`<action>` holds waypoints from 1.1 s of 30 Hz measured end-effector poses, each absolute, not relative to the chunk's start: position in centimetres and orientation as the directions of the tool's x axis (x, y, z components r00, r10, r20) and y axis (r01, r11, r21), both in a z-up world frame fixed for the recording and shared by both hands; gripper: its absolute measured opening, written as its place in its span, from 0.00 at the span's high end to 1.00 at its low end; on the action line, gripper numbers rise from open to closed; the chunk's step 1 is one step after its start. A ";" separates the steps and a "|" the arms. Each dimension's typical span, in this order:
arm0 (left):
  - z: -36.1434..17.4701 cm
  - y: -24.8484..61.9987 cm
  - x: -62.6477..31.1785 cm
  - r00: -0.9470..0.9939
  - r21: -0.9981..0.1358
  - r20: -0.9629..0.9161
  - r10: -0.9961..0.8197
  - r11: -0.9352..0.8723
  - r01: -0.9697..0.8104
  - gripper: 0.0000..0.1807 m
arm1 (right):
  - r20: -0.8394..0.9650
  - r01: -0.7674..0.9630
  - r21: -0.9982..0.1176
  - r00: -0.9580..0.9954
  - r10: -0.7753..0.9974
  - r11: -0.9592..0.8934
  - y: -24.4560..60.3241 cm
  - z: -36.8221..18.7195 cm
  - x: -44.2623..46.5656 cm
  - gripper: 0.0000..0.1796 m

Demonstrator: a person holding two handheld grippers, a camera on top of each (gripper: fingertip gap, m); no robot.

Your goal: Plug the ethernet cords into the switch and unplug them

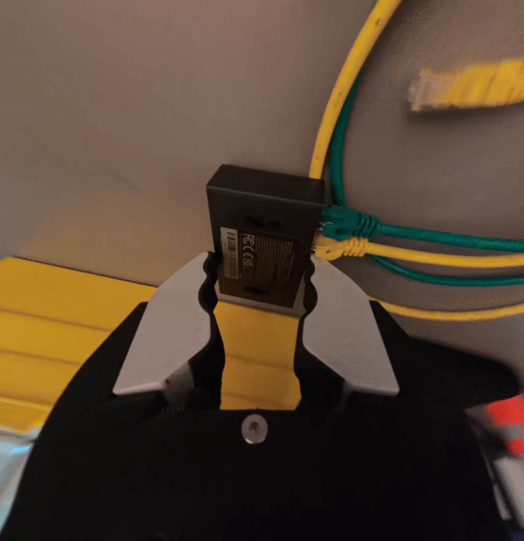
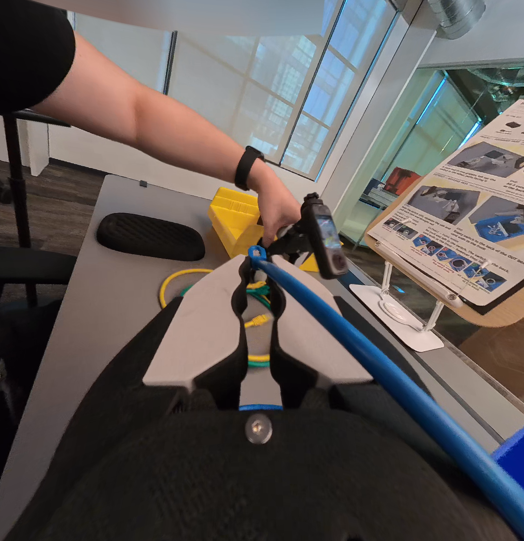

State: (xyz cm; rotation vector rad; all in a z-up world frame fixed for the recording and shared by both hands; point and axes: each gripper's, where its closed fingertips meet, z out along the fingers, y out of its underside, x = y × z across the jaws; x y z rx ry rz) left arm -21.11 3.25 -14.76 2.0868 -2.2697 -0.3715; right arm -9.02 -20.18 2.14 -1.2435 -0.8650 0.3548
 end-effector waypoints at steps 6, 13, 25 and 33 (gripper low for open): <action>-14.3 2.0 -15.6 0.418 -0.126 0.085 -0.904 -0.426 -0.896 0.70 | 0.382 0.229 -0.923 0.639 0.667 0.309 -19.8 1.0 -8.9 0.94; -12.1 2.1 -16.3 0.010 -0.223 -0.105 -0.994 0.014 -0.975 0.58 | 0.390 0.224 -0.920 0.618 0.682 0.322 -20.4 0.5 -8.2 0.94; -14.6 1.5 -14.2 -0.608 -0.058 -0.195 -0.770 0.628 -0.776 0.46 | 0.341 0.167 -0.936 0.643 0.686 0.309 -20.3 0.0 -7.1 0.94; -17.0 1.7 -14.8 -0.610 -0.035 -0.022 -0.792 0.610 -0.791 0.31 | 0.322 0.153 -0.943 0.642 0.695 0.295 -19.6 -0.1 -7.2 0.94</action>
